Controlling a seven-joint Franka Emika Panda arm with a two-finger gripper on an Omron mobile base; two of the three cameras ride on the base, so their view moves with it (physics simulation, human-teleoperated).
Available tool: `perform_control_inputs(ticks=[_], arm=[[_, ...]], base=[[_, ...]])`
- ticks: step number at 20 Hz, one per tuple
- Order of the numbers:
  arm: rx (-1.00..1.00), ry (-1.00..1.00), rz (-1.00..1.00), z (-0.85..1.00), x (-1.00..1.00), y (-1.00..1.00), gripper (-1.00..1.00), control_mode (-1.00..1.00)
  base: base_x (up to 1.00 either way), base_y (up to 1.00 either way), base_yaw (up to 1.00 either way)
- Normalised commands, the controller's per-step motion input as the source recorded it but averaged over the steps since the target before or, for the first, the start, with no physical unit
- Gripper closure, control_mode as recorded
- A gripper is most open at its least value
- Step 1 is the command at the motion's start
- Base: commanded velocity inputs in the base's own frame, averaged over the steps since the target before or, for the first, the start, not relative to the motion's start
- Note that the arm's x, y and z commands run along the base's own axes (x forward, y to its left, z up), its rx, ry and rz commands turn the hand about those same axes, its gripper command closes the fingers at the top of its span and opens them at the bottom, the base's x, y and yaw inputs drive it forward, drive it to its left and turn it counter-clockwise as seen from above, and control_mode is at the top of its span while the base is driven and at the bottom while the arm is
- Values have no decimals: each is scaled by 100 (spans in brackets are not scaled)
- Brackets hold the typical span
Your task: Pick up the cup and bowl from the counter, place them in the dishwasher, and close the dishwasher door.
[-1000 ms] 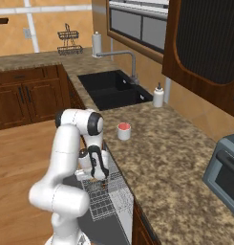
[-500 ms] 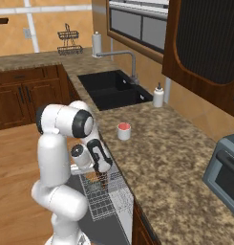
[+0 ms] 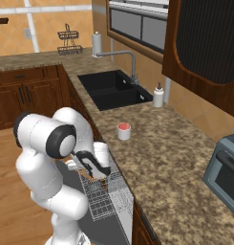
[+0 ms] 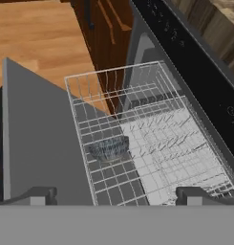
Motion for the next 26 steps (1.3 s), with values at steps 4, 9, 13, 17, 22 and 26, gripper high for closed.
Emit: perform_control_inputs(ticks=[4,9,13,17,22,26], arm=[[0,10,0,100,33,6,-100,-100],[0,9,0,100,35,22,-100,-100],[0,7,0,100,10,46,-100,-100],[0,4,0,100,14,53,-100,-100],[-2,3,0,100,10,67,-100,-100],[-5,1,0,100,34,50,-100,-100]], base=[[0,0,0],[0,0,0],[0,0,0],[0,0,0],[0,0,0],[0,0,0]])
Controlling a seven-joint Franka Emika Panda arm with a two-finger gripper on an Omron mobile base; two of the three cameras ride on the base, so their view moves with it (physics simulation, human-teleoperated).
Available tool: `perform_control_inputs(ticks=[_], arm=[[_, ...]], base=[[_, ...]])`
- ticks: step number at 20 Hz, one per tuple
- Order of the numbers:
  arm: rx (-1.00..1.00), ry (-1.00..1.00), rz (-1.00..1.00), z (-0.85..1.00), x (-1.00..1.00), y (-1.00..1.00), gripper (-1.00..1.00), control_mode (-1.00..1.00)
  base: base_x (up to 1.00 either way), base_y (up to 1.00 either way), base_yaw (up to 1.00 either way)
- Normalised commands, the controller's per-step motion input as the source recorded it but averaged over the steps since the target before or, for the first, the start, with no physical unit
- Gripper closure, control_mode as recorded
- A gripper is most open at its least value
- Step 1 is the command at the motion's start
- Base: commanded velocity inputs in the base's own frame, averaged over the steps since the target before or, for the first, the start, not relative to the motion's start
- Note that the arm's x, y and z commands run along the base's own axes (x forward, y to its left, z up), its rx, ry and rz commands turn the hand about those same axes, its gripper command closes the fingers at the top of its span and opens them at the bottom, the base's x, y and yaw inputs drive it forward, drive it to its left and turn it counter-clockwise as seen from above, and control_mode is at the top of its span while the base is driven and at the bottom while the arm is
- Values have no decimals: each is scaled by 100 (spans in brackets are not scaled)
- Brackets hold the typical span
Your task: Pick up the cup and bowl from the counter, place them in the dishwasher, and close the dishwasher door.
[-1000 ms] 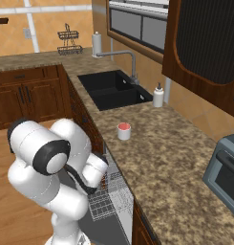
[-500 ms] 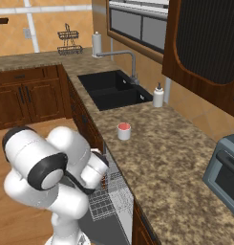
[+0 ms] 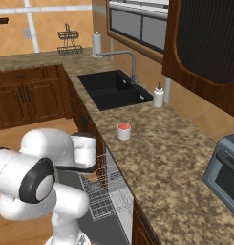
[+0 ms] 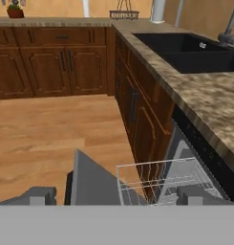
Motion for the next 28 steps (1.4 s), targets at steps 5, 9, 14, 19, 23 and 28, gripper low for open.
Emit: perform_control_inputs(ticks=[5,9,14,19,23,28], arm=[[-8,7,0,100,50,16,-100,-100],[-5,18,-5,100,46,0,-100,-100],[-2,22,-6,100,32,-2,-100,-100],[-15,11,-1,64,2,-26,-100,-100],[-19,2,0,42,6,-49,-100,-100],[-3,23,0,94,6,-54,-100,-100]], base=[[0,0,0],[0,0,0],[0,0,0],[0,0,0],[0,0,0],[0,0,0]])
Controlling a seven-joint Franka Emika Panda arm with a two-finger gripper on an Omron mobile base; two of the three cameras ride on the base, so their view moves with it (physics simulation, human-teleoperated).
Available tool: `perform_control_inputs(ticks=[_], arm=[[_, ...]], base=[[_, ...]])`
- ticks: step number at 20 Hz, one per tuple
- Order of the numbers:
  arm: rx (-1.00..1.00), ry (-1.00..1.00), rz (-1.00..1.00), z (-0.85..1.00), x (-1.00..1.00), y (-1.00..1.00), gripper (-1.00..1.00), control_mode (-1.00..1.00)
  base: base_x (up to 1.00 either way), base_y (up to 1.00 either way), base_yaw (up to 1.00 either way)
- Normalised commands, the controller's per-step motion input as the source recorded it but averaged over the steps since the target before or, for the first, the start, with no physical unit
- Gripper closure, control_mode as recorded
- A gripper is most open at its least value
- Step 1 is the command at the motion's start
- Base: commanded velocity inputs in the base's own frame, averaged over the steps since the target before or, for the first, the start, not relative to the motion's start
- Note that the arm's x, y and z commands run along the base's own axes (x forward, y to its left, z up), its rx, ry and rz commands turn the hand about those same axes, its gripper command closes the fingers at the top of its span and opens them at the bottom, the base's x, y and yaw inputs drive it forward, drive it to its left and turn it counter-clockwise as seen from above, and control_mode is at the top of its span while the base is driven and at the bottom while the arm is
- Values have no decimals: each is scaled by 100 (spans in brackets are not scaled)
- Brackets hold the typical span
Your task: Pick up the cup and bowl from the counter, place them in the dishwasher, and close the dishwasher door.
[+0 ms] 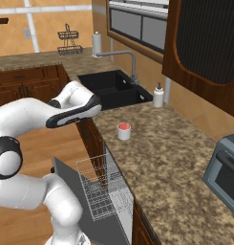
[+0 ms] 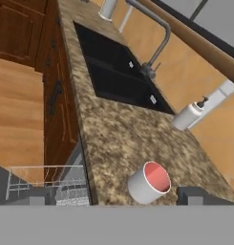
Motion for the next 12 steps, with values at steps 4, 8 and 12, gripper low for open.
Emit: perform_control_inputs(ticks=[4,8,12], arm=[[2,43,0,98,0,-43,-100,-100],[13,55,0,76,0,-28,-100,-100],[21,65,0,52,4,-24,-100,-100]], base=[[0,0,0],[0,0,0],[0,0,0]])
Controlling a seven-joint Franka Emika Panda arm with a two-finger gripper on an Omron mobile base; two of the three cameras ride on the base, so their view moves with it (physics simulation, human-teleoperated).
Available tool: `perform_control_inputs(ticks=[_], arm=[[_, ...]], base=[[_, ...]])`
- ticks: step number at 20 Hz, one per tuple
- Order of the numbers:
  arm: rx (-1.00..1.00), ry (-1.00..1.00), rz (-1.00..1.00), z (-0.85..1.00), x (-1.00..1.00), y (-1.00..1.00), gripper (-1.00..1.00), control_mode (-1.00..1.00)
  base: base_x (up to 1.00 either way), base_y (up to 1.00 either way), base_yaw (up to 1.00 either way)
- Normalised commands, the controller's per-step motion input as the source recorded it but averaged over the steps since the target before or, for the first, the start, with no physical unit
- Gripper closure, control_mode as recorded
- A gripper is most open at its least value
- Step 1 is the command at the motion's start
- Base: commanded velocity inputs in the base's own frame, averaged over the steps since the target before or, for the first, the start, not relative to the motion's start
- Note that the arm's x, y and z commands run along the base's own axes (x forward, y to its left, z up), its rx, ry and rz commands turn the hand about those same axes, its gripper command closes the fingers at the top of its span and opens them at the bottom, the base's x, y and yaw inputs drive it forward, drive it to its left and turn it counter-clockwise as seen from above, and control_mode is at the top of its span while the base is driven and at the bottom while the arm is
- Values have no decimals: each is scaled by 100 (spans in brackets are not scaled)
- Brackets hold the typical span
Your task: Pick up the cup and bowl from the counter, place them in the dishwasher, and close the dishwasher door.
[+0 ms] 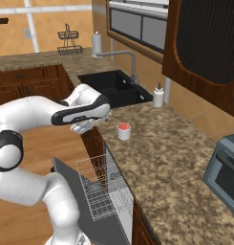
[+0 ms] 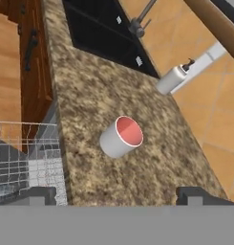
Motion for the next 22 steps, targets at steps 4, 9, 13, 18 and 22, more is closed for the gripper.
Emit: perform_control_inputs(ticks=[4,9,13,18,22], arm=[[21,60,0,86,19,-21,-100,-100],[13,54,0,99,72,-9,-100,-100],[12,60,1,61,94,0,-100,-100],[17,67,0,20,78,2,-100,-100],[14,53,0,33,63,15,-100,-100]], base=[[0,0,0],[0,0,0],[0,0,0],[0,0,0],[0,0,0]])
